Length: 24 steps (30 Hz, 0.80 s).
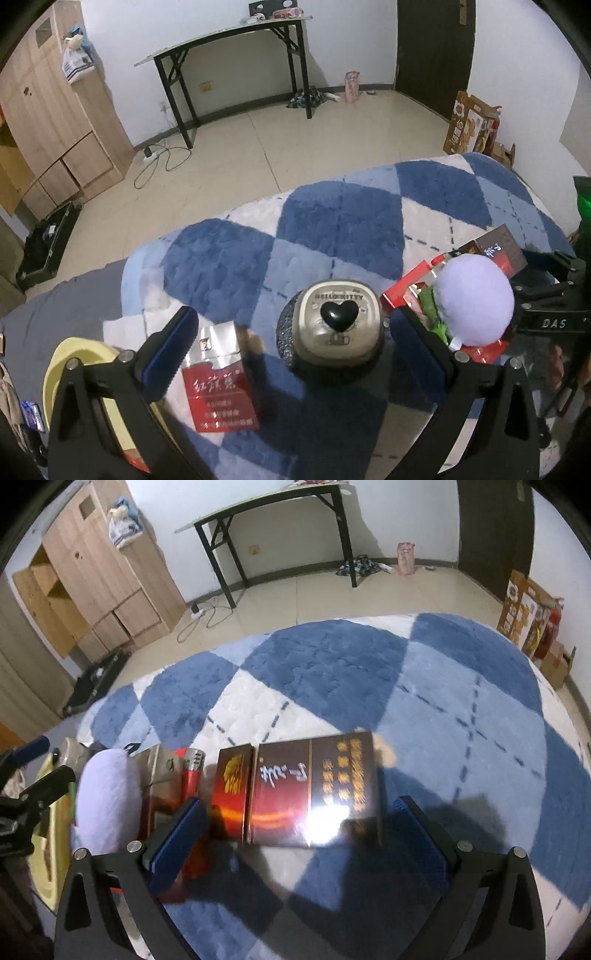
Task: Organize rigid objects
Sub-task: 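Grasp the dark brown pack with the right tool while the left tool grasps the Hello Kitty jar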
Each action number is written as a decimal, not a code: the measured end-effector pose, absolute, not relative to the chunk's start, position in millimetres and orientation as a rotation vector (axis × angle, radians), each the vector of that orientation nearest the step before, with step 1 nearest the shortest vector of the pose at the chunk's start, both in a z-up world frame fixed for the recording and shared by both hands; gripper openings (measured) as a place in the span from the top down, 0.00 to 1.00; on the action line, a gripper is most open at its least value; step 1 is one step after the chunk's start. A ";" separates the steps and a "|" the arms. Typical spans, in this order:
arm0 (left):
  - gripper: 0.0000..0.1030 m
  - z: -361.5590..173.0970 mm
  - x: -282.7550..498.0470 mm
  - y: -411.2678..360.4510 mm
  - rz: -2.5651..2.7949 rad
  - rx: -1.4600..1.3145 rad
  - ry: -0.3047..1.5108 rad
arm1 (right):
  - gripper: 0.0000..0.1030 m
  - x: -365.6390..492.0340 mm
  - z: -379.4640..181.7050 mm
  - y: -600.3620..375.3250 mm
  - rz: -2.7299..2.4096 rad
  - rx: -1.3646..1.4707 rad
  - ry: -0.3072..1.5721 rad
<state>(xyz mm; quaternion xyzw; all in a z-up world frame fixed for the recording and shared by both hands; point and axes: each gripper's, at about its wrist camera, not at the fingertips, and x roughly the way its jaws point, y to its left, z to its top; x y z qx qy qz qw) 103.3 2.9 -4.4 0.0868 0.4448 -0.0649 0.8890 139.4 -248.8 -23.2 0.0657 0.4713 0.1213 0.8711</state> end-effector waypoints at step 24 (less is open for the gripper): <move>0.45 -10.9 103.5 -7.7 -0.200 0.165 0.903 | 0.11 138.4 -41.2 -247.8 0.236 0.077 0.847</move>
